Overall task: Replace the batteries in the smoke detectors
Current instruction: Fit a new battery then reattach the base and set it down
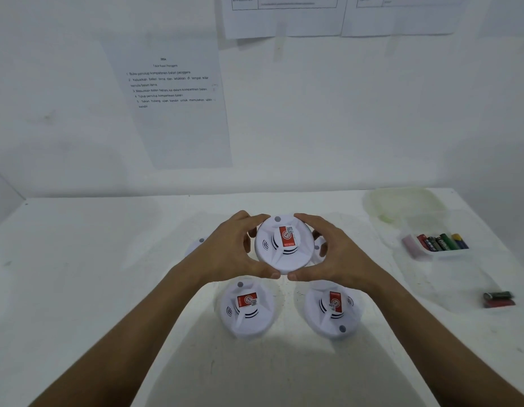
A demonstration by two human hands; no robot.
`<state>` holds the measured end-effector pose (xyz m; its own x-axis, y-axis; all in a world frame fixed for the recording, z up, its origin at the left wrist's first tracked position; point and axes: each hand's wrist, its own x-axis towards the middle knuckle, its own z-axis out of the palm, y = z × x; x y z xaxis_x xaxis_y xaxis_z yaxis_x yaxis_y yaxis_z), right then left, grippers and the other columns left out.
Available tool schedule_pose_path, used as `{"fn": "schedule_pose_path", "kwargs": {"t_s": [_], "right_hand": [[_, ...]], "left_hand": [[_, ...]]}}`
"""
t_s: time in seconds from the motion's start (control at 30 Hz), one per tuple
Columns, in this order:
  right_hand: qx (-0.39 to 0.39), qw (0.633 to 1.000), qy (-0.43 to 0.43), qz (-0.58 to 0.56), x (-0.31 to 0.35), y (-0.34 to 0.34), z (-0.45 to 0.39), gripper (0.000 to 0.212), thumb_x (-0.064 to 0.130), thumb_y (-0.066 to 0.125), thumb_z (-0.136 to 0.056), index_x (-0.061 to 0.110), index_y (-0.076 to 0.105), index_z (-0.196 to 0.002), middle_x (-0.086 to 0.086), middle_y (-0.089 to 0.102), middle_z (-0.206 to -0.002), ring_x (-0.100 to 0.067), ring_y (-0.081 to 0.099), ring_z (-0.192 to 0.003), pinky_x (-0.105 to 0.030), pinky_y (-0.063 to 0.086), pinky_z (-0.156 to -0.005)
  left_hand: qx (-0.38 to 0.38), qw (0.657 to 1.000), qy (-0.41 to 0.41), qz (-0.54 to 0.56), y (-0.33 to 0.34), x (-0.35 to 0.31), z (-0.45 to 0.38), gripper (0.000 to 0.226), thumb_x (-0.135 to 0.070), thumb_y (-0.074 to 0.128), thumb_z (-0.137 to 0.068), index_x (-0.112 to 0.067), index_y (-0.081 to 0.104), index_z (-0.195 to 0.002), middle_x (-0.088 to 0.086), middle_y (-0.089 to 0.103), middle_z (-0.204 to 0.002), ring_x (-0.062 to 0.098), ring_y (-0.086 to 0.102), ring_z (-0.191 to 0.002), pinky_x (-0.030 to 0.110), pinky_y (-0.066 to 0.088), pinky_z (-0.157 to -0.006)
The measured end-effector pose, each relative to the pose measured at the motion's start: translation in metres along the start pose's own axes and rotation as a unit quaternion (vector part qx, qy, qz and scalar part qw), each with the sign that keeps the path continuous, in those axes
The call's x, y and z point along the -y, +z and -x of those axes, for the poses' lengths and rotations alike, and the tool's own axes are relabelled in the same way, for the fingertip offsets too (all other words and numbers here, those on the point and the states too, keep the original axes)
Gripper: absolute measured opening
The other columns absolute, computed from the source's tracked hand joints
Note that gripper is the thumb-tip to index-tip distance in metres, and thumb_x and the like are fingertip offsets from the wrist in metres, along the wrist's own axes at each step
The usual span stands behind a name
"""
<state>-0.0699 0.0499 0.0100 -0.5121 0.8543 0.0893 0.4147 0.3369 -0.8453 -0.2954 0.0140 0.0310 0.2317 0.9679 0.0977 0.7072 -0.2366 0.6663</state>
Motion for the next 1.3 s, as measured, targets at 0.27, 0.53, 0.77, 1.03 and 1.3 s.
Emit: {"fn": "schedule_pose_path", "kwargs": {"t_s": [0.27,0.53,0.77,1.03,1.3], "right_hand": [[0.002,1.000,0.018,0.005,-0.021,0.006,-0.015,0.103,0.049,0.090,-0.045,0.033,0.045,-0.137,0.018,0.052,-0.135,-0.002,0.051,-0.110,-0.018,0.043,-0.084],[0.035,0.997,0.055,0.045,-0.037,0.018,-0.032,0.091,0.020,0.095,-0.056,0.031,0.044,-0.131,0.021,0.050,-0.119,0.018,0.050,-0.093,0.002,0.038,-0.071],[0.040,0.993,0.054,0.093,-0.040,0.024,-0.043,0.088,0.018,0.094,-0.058,0.015,0.049,-0.134,-0.002,0.057,-0.130,-0.014,0.050,-0.112,-0.019,0.036,-0.091],[0.036,0.992,0.090,0.080,-0.048,0.030,-0.044,0.083,0.020,0.095,-0.056,0.018,0.055,-0.129,0.004,0.061,-0.121,-0.013,0.055,-0.110,-0.019,0.038,-0.088],[0.035,0.993,0.094,0.064,-0.048,0.034,-0.040,0.074,0.018,0.093,-0.059,0.015,0.058,-0.123,0.002,0.064,-0.117,-0.014,0.057,-0.106,-0.023,0.042,-0.085]], "left_hand": [[0.005,1.000,-0.023,-0.007,0.008,0.014,-0.012,0.079,-0.045,0.091,-0.054,-0.038,0.056,-0.125,-0.013,0.054,-0.100,0.011,0.058,-0.083,0.016,0.049,-0.074],[0.043,0.996,-0.062,-0.047,0.021,0.030,-0.025,0.070,-0.034,0.091,-0.058,-0.030,0.058,-0.119,-0.012,0.054,-0.095,0.006,0.049,-0.082,0.015,0.040,-0.071],[0.077,0.961,-0.120,-0.237,0.032,0.036,-0.044,0.067,-0.054,0.082,-0.063,-0.029,0.056,-0.119,0.002,0.047,-0.108,0.017,0.041,-0.107,0.026,0.032,-0.085],[0.118,0.959,-0.116,-0.231,0.034,0.053,-0.053,0.079,-0.063,0.081,-0.055,-0.039,0.051,-0.124,-0.004,0.042,-0.110,0.019,0.036,-0.112,0.033,0.034,-0.094],[0.147,0.956,-0.122,-0.221,0.038,0.056,-0.053,0.068,-0.068,0.073,-0.054,-0.035,0.053,-0.110,0.000,0.050,-0.105,0.020,0.040,-0.106,0.033,0.037,-0.089]]}}
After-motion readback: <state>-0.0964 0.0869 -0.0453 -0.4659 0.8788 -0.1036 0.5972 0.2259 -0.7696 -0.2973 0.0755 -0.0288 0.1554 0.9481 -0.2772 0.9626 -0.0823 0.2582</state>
